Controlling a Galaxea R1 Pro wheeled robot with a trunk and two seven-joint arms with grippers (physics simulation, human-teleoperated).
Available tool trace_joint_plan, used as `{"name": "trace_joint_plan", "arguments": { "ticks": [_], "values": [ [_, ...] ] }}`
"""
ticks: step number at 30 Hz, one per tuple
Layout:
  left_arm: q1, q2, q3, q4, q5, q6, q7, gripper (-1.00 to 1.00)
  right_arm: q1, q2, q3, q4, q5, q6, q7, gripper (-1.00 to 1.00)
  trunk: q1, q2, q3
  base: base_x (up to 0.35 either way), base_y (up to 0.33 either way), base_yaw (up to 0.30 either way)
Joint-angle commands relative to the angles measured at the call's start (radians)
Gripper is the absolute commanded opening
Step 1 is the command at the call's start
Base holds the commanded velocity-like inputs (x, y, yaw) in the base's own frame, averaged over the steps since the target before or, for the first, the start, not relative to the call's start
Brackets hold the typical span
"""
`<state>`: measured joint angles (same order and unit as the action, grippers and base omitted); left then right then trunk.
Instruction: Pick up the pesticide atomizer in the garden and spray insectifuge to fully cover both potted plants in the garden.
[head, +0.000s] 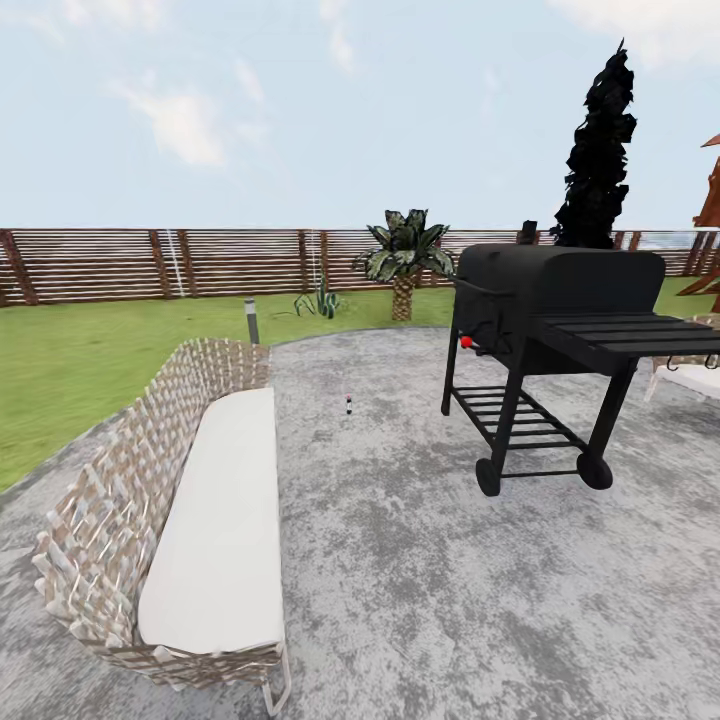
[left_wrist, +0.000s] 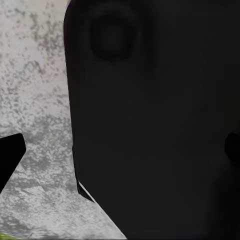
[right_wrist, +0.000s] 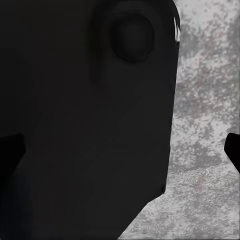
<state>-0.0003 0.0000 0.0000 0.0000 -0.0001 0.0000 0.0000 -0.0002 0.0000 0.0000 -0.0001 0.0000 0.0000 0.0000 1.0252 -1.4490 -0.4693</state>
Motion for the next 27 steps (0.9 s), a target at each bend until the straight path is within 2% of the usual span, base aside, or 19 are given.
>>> {"name": "trace_joint_plan", "arguments": {
  "ticks": [1, 4, 7, 10, 23, 27],
  "values": [
    [-0.006, 0.006, 0.002, -0.006, -0.006, -0.006, -0.006, 1.0, -0.006, -0.006, -0.006, -0.006, 0.004, -0.006, 0.0, 1.0, 0.0, -0.001, -0.001, 0.0, 0.0, 0.0],
    [-0.023, 0.017, 0.002, -0.023, -0.007, -0.023, -0.008, 1.0, -0.023, -0.017, -0.019, -0.023, 0.002, -0.023, 0.001, 1.0, 0.0, -0.001, -0.001, 0.0, 0.0, 0.0],
    [-0.006, 0.0, 0.002, -0.04, 0.008, -0.038, -0.007, 1.0, -0.038, 0.0, -0.006, -0.04, 0.0, -0.028, 0.001, 1.0, 0.0, -0.001, -0.001, 0.0, 0.0, 0.0],
    [0.011, 0.0, -0.003, -0.022, 0.014, -0.044, -0.004, 1.0, -0.044, 0.011, -0.005, -0.057, 0.001, -0.011, -0.004, 1.0, 0.0, -0.001, -0.001, -0.037, -0.072, 0.0],
    [-0.018, 0.003, -0.007, -0.071, 0.001, -0.117, 0.004, 1.0, -0.044, -0.062, -0.007, -0.13, -0.001, -0.084, -0.005, 1.0, 0.0, -0.001, -0.001, -0.199, -0.22, 0.0],
    [-0.041, 0.003, -0.01, -0.094, -0.002, -0.14, 0.004, 1.0, -0.044, -0.062, -0.006, -0.153, -0.004, -0.107, -0.005, 1.0, 0.0, -0.001, -0.001, -0.068, -0.294, 0.0]
  ]
}}
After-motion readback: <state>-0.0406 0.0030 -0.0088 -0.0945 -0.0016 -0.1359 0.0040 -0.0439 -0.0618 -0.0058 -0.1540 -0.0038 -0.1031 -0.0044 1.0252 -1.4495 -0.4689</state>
